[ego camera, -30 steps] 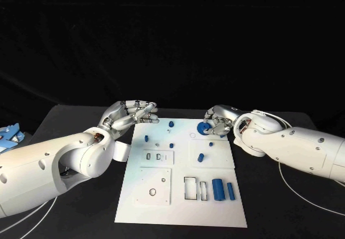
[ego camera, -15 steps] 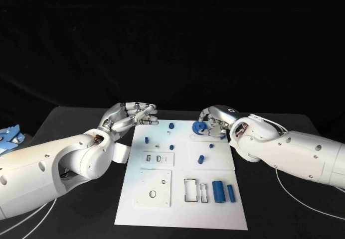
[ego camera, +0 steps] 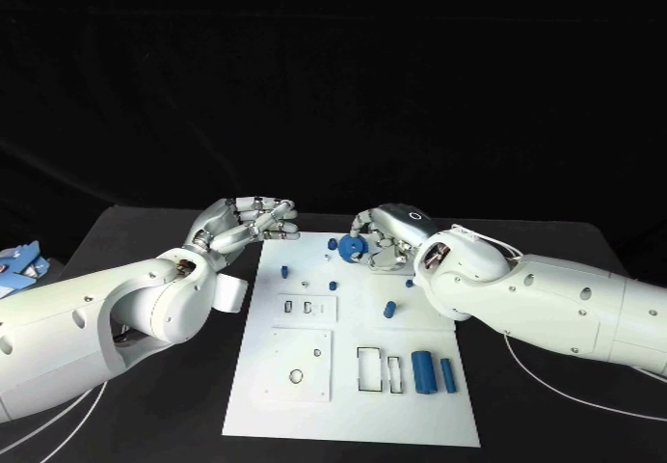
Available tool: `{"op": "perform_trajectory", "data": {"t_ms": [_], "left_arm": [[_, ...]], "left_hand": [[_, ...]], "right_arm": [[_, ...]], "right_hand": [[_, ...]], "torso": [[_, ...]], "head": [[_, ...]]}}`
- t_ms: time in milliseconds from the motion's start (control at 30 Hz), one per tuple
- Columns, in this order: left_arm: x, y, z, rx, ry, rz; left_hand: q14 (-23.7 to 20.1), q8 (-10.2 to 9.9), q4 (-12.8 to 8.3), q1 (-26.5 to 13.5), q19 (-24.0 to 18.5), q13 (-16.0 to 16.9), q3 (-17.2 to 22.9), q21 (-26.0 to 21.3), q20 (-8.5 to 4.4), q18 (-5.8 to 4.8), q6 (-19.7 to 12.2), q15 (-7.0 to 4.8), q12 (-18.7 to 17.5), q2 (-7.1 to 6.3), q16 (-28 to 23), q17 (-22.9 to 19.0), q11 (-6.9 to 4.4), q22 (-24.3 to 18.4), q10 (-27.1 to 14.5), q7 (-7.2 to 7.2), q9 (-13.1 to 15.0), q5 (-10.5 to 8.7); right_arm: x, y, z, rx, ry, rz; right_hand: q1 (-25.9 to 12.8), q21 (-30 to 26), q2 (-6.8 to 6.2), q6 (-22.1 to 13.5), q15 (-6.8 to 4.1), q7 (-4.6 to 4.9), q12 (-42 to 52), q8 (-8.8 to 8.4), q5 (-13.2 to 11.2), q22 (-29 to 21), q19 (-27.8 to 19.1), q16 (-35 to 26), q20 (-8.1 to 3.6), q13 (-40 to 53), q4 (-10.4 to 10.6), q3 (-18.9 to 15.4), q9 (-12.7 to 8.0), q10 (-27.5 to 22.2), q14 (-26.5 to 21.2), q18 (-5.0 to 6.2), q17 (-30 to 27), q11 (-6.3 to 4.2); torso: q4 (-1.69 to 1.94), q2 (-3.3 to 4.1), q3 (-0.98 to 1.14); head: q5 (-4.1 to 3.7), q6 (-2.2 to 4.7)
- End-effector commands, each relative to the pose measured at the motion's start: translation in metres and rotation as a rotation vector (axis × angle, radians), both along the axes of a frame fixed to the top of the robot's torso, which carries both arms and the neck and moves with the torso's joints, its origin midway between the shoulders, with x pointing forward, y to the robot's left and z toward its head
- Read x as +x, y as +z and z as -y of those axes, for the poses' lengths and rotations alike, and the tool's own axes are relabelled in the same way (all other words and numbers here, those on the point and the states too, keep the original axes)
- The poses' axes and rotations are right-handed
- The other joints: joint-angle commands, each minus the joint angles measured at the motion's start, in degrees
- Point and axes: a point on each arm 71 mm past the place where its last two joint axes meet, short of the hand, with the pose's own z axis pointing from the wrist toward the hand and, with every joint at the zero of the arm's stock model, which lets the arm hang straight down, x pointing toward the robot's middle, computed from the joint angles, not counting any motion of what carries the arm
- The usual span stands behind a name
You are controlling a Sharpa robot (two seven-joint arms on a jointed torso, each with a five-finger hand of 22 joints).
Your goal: Assemble the parts on the task board
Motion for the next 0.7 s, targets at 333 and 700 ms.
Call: {"op": "perform_trajectory", "data": {"t_ms": [333,700], "left_arm": [[0.003,0.004,-0.002,-0.025,0.001,0.014],[0.003,0.005,-0.001,-0.027,0.001,0.015]], "left_hand": [[-4.16,-0.73,0.06,0.19,-2.29,0.02,1.19,-1.93,1.25,0.12,-0.5,1.09,-0.44,-0.84,-3.65,-0.03,0.71,-1.33,-0.38,1.28,-0.14,-0.17],[-4.2,-0.74,0.06,0.19,-2.33,0.02,1.21,-1.97,1.28,0.13,-0.51,1.11,-0.44,-0.85,-3.71,-0.03,0.72,-1.36,-0.4,1.29,-0.15,-0.17]], "right_arm": [[0.004,-0.006,-0.032,-0.027,0.026,0.015],[0.01,-0.016,-0.044,-0.048,0.024,-0.002]], "right_hand": [[-0.43,0.31,0.0,0.56,-0.44,-0.81,-0.05,-0.32,0.42,8.16,1.0,0.25,-0.56,-0.12,0.32,0.3,1.37,0.14,4.87,-1.13,9.89,-0.14],[-0.55,0.27,-0.05,0.42,-0.42,-0.75,-0.1,-0.43,0.44,8.11,0.95,0.23,-0.56,-0.16,0.38,0.33,1.36,0.08,4.86,-1.12,9.85,-0.1]], "torso": [[0.03,0.06,-0.01],[-0.1,0.04,0.07]], "head": [[0.16,-0.07],[0.65,-0.25]]}}
